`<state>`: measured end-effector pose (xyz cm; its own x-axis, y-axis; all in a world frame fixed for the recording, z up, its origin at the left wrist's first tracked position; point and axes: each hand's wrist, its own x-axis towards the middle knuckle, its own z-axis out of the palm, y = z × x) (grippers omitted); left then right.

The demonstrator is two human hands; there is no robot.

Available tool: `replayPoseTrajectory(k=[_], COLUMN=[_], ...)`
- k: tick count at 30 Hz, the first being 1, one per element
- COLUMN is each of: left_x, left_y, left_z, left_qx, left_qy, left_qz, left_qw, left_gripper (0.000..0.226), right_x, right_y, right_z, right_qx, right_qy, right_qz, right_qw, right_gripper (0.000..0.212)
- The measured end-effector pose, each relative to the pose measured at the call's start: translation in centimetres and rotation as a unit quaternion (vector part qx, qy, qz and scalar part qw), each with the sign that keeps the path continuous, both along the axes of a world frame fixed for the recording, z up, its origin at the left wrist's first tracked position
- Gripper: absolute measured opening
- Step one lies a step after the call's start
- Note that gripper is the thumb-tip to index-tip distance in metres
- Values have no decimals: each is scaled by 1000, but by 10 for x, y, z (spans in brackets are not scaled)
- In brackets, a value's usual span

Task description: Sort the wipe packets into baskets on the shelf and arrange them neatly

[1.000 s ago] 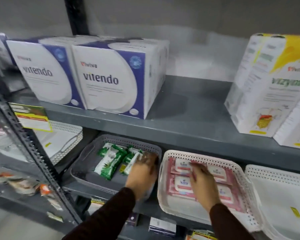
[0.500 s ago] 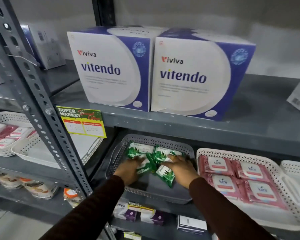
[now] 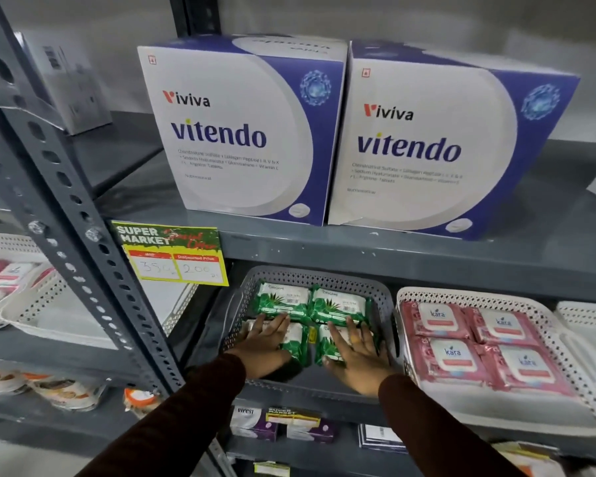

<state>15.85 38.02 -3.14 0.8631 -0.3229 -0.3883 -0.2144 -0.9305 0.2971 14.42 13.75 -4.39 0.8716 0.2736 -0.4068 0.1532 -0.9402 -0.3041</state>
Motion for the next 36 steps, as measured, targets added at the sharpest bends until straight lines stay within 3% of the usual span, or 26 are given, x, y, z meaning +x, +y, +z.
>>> replayPoseTrajectory(k=[6,16,18,22,24,32,36], left_x=[4,5,9,34,43,46,56], left_y=[-3,-7,-11,-10,-9,-10,-18], left_z=[-7,-7,-3,2,-4,-28,-11], left_qx=[30,-66,-79,-16,15,-29,75], left_qy=[-22,-35,-74,-121,-119,-115,-110], left_qz=[-49,34,63,52,45,61,68], left_qw=[998,997,992,991,992,991,989], left_gripper=[69,72,71,66,64,61,59], right_x=[1,1,7,40,53,59,64], right_y=[11,13,12,14,16,24,22], right_z=[-1,-1,4,7,-1,-23,-12], right_qx=[35,20,50,52,33,-2,-3], right_qy=[-12,-16,-30,-124,-121,-138,-99], right_qz=[-28,-12,-27,-76,-88,-72,-66], right_qw=[999,1000,998,988,988,988,993], right_gripper=[62,62,61,63,63,63,62])
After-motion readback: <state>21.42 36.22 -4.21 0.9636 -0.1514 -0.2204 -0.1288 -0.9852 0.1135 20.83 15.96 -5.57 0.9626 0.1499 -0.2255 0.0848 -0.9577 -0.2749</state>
